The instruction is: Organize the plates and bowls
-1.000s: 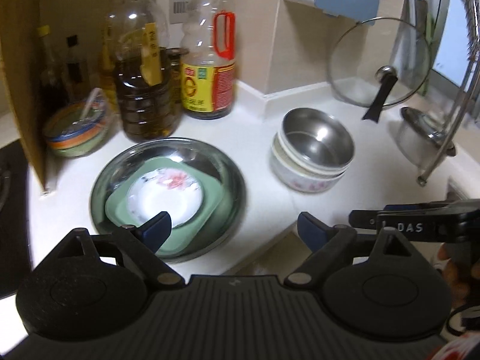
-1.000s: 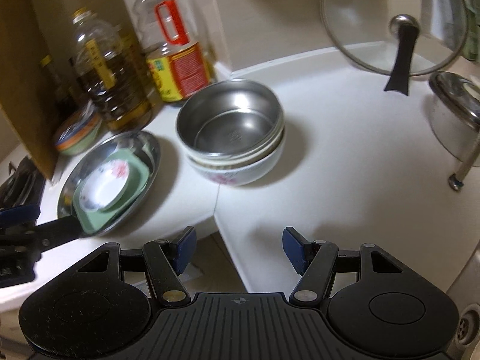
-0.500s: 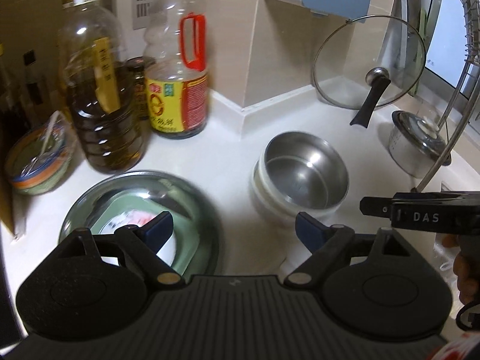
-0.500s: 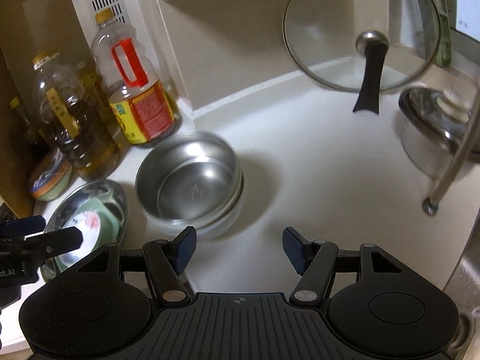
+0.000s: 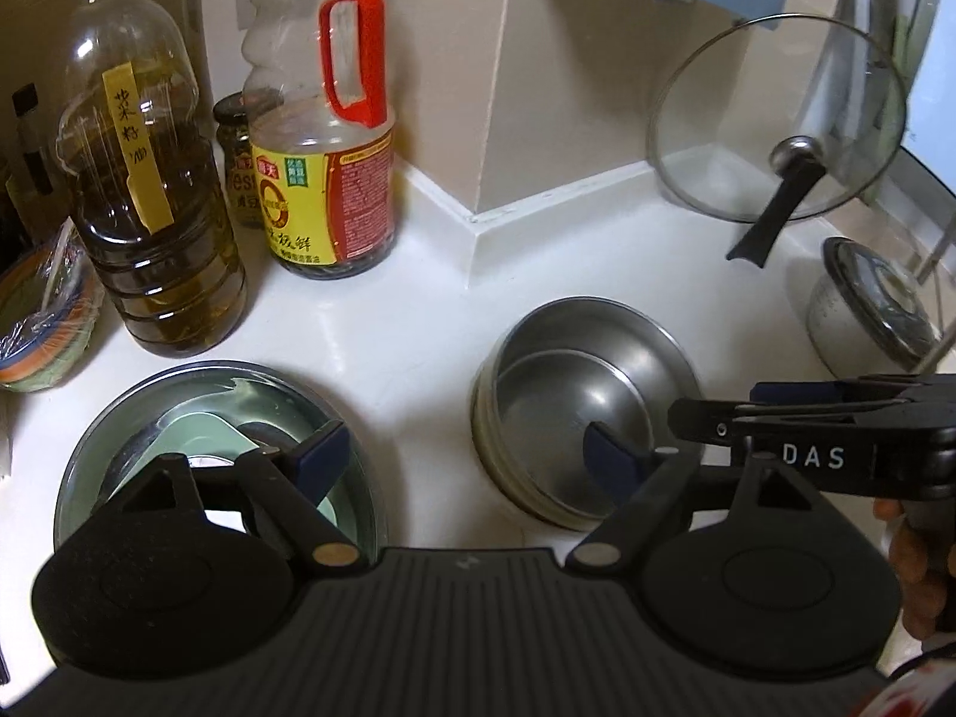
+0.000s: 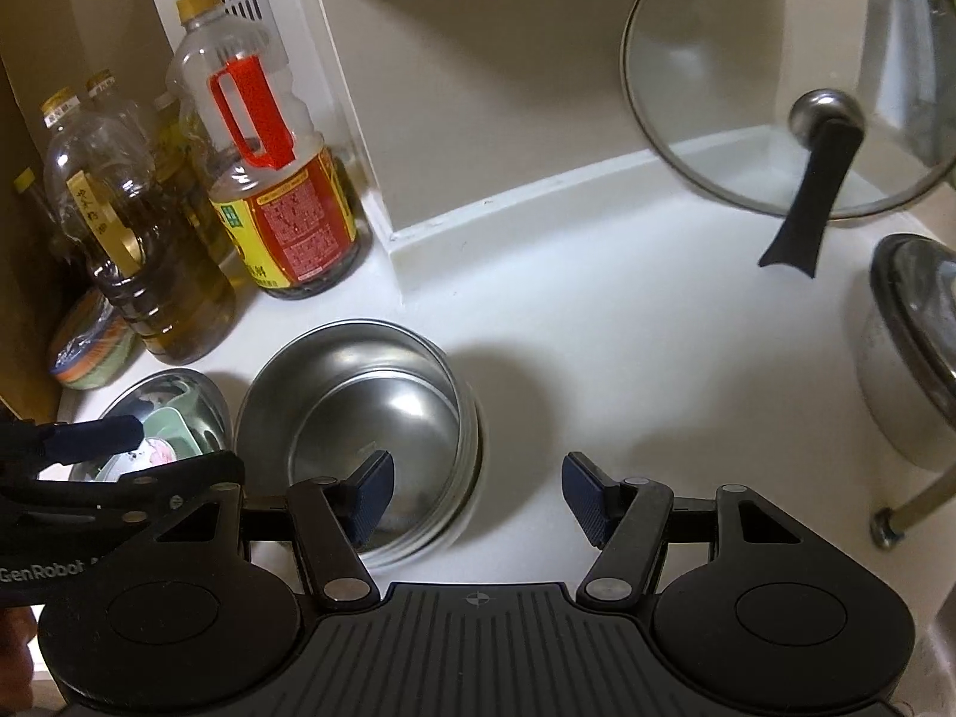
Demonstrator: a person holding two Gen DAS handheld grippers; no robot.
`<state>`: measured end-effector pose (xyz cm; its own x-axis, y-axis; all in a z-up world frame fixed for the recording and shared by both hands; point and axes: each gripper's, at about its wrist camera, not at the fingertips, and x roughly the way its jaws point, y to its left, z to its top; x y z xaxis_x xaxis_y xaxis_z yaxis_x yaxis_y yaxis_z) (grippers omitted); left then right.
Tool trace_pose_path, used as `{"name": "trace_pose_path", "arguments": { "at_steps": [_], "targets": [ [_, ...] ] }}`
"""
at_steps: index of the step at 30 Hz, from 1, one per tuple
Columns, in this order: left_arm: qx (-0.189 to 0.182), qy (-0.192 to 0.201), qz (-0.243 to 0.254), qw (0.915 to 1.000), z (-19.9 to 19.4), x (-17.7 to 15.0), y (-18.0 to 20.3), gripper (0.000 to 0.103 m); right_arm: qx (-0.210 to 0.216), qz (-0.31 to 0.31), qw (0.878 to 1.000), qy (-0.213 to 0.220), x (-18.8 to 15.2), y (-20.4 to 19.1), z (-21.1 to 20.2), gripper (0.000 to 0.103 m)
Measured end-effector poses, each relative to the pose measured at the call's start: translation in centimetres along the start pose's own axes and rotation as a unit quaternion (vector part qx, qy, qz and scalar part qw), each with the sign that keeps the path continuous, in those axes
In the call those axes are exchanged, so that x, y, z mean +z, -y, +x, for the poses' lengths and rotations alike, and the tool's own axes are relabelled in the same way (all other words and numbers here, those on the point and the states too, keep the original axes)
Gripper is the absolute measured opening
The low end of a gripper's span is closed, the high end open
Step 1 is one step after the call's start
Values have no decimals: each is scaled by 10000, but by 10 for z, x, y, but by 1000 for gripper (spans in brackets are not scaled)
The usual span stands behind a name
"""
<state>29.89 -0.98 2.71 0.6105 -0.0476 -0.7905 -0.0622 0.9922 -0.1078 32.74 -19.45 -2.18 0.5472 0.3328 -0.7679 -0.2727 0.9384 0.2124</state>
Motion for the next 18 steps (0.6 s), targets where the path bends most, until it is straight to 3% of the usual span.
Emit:
{"name": "trace_pose_path", "arguments": {
  "at_steps": [9, 18],
  "targets": [
    [108, -227, -137, 9996, 21, 8, 0, 77, 139, -18, 9996, -250, 12, 1, 21, 63],
    [63, -557, -221, 9982, 37, 9, -5, 65, 157, -70, 9984, -542, 17, -2, 39, 58]
  ]
}}
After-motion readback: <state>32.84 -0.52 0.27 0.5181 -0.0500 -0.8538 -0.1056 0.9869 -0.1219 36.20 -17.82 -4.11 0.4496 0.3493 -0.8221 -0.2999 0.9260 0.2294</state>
